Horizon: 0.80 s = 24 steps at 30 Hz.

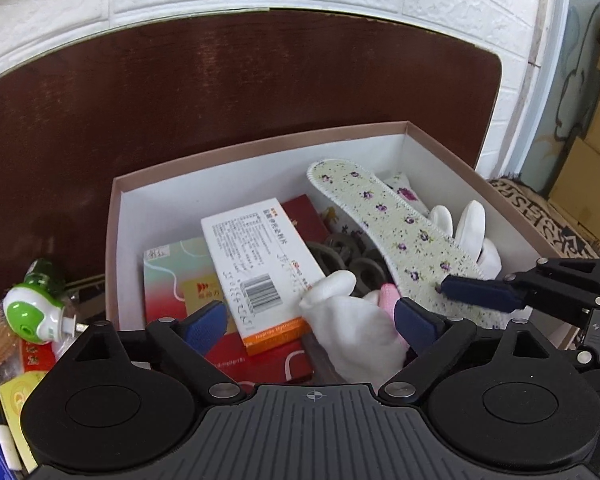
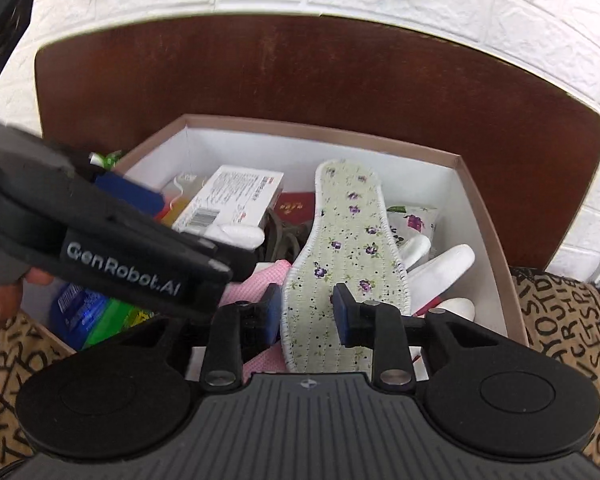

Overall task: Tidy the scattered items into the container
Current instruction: 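Open both tools to drop the insole into the box, then withdraw both tools from the box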

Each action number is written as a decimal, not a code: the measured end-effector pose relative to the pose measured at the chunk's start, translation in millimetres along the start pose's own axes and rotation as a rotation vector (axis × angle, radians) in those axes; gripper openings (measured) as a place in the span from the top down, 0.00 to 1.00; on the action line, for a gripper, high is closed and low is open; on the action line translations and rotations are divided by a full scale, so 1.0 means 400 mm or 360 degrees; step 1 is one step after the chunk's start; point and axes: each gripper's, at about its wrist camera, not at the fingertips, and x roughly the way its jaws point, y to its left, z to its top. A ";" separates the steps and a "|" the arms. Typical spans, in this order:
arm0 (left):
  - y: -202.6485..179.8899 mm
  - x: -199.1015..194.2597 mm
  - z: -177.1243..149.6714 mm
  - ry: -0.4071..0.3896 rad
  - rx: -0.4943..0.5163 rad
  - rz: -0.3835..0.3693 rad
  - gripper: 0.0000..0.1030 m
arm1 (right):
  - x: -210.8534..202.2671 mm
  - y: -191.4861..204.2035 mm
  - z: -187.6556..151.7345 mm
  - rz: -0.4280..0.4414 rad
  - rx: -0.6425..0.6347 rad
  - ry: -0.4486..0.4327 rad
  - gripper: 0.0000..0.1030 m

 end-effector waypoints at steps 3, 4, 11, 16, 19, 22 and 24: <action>0.000 -0.042 -0.015 -0.0051 -0.0012 0.0037 0.05 | -0.042 0.001 -0.011 -0.0026 0.0029 -0.0107 0.23; -0.001 -0.058 -0.020 -0.0070 -0.0008 0.0047 0.05 | -0.063 0.007 -0.016 -0.0021 0.0014 -0.0154 0.18; -0.022 -0.187 -0.074 -0.0209 -0.0057 0.0190 0.00 | -0.203 0.056 -0.031 -0.0092 -0.0070 -0.0335 0.01; -0.035 -0.255 -0.117 -0.0204 -0.0079 0.0235 0.00 | -0.270 0.095 -0.055 -0.0087 -0.0116 -0.0344 0.01; -0.044 -0.291 -0.145 -0.0220 -0.0074 0.0255 0.00 | -0.303 0.119 -0.074 -0.0086 -0.0129 -0.0346 0.01; -0.049 -0.319 -0.170 -0.0224 -0.0083 0.0257 0.00 | -0.331 0.134 -0.090 -0.0079 -0.0112 -0.0344 0.00; -0.050 -0.336 -0.184 -0.0220 -0.0091 0.0253 0.00 | -0.350 0.147 -0.100 -0.0076 -0.0107 -0.0342 0.00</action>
